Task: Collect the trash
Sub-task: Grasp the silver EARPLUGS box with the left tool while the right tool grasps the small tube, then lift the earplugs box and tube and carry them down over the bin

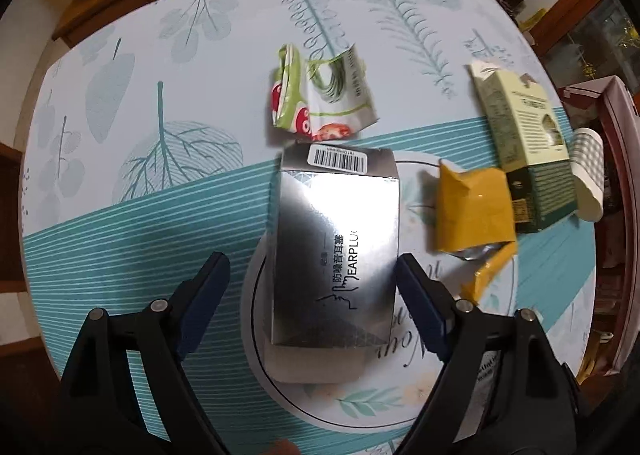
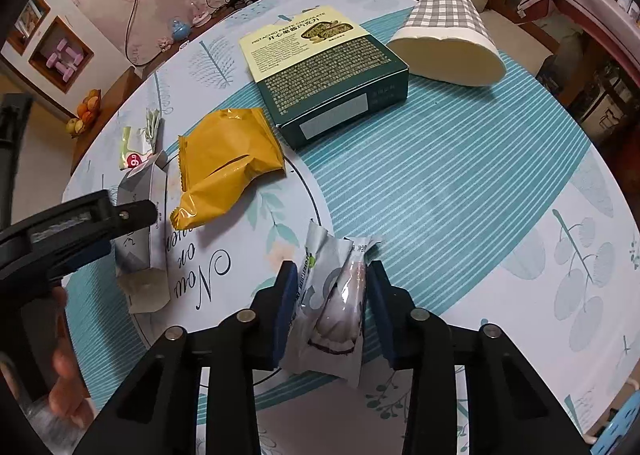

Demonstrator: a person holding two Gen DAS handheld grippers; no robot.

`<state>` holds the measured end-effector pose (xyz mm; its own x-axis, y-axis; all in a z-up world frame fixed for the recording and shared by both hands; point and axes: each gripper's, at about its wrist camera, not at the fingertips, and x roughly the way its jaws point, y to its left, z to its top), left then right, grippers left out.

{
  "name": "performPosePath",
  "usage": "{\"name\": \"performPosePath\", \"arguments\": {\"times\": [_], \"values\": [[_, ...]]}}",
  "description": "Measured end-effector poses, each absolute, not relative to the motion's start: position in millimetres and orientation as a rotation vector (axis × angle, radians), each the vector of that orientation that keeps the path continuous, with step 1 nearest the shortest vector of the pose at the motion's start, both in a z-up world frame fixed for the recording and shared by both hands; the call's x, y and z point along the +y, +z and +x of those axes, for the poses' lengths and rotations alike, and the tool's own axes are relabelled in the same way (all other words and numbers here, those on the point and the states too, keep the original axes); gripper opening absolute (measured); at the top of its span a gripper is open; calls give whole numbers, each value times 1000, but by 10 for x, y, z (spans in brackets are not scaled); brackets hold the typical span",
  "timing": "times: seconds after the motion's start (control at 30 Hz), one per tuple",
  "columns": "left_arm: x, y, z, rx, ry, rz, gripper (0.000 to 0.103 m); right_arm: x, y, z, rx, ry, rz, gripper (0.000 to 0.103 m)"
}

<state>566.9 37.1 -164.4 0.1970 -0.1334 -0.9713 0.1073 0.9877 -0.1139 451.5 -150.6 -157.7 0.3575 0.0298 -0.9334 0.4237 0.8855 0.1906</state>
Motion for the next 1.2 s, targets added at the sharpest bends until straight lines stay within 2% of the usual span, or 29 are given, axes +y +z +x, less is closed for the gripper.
{"name": "performPosePath", "arguments": {"times": [0.1,0.13,0.23,0.63,1.2], "values": [[369,-1684,5681,1371,-157,-16,71,-1536,-1577,4470,1191,-247,460,20],[354,-1679,5680,1363,-154,-12,63,-1538,-1579,4457,1193,-242,464,19],[378,-1651,5641,1348,-153,-14,59,-1544,-1574,4390,1200,-222,475,17],[624,-1217,5043,1237,-140,-24,58,-1548,-1313,3963,1153,-171,493,16],[420,-410,3043,1115,-140,-7,58,-1850,-848,2696,1094,-74,518,16]]}}
